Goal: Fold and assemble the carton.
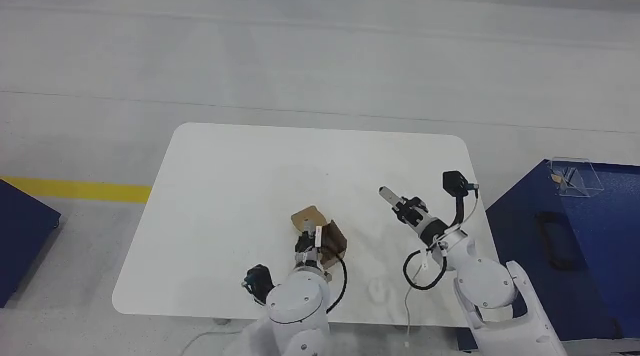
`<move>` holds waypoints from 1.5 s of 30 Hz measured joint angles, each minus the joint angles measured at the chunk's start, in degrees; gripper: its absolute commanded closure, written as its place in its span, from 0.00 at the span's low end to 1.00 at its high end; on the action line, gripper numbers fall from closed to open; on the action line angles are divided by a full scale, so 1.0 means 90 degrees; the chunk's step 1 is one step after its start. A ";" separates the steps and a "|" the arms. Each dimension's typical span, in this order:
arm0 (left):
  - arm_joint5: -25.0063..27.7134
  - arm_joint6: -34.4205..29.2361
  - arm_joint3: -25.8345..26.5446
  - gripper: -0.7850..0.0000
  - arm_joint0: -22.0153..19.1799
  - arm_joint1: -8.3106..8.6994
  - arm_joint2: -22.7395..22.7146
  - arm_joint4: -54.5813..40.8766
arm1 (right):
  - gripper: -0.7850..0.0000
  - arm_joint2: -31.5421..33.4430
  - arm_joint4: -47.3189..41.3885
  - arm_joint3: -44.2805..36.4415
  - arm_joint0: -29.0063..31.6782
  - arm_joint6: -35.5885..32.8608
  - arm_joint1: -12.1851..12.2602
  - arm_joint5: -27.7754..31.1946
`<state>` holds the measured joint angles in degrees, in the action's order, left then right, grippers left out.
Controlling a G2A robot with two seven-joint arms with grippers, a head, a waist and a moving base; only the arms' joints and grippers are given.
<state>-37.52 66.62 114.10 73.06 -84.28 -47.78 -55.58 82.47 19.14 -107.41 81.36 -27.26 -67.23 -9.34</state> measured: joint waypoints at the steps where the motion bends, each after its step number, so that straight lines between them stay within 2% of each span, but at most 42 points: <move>1: -0.0278 -0.0278 0.0266 0.00 0.0201 0.0100 -0.0189 0.0283 | 0.00 -0.0023 0.0044 0.0011 -0.0030 -0.0013 -0.0001 -0.0046; 3: -0.0867 -0.0878 0.0737 0.00 0.0600 0.0282 -0.0566 0.0870 | 0.00 -0.0085 0.0126 0.0038 -0.0104 -0.0021 -0.0006 -0.0162; 5: -0.1210 -0.1465 0.0909 0.00 0.0864 0.0408 -0.0838 0.1317 | 0.00 -0.0158 0.0154 0.0051 -0.0155 0.0005 -0.0016 -0.0261; 8: -0.1082 -0.2408 0.0839 0.00 0.1071 0.0545 -0.1083 0.1890 | 0.00 -0.0244 0.0167 0.0038 -0.0179 0.0048 -0.0030 -0.0349; 11: -0.0943 -0.3175 0.0800 0.00 0.1122 0.0585 -0.1148 0.2080 | 0.00 -0.0246 0.0167 0.0036 -0.0179 0.0049 -0.0030 -0.0353; 16: -0.0957 -0.2831 0.0803 0.00 0.1117 0.0581 -0.1141 0.2054 | 0.00 -0.0245 0.0167 0.0037 -0.0178 0.0048 -0.0030 -0.0350; 29: -0.0957 -0.2831 0.0804 0.00 0.1116 0.0581 -0.1141 0.2055 | 0.00 -0.0245 0.0166 0.0037 -0.0178 0.0048 -0.0030 -0.0350; 31: -0.1046 -0.2920 0.0879 0.00 0.1027 0.0635 -0.1049 0.2144 | 0.00 -0.0260 0.0171 0.0010 -0.0170 -0.0007 -0.0025 -0.0317; 34: -0.1920 -0.3652 0.0884 0.00 0.0506 0.0866 -0.0214 0.3206 | 0.00 -0.0345 0.0879 -0.0089 -0.0188 -0.0165 0.0025 -0.0416; 35: -0.2202 -0.4016 0.0696 0.00 0.0377 0.0978 0.0151 0.4007 | 0.00 -0.0438 0.1388 -0.0112 -0.0207 -0.0193 0.0043 -0.0477; 38: -0.2294 -0.5137 0.0108 0.00 0.0128 0.1257 0.0714 0.6180 | 0.00 -0.0740 0.2371 0.0014 -0.0301 -0.0399 0.0060 -0.0524; 41: -0.2275 -0.6208 -0.0090 0.00 0.0029 0.1435 0.0636 0.7589 | 0.00 -0.1017 0.2967 0.0271 -0.0466 -0.0477 0.0050 -0.0514; 45: -0.2275 -0.7229 -0.0334 0.00 0.0082 0.1526 0.0266 0.8292 | 0.00 -0.1440 0.3667 0.0678 -0.0667 -0.0461 0.0018 -0.0481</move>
<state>-57.99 1.56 111.09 73.79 -70.55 -45.38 19.05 69.51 52.15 -101.31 75.36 -31.41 -67.07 -13.67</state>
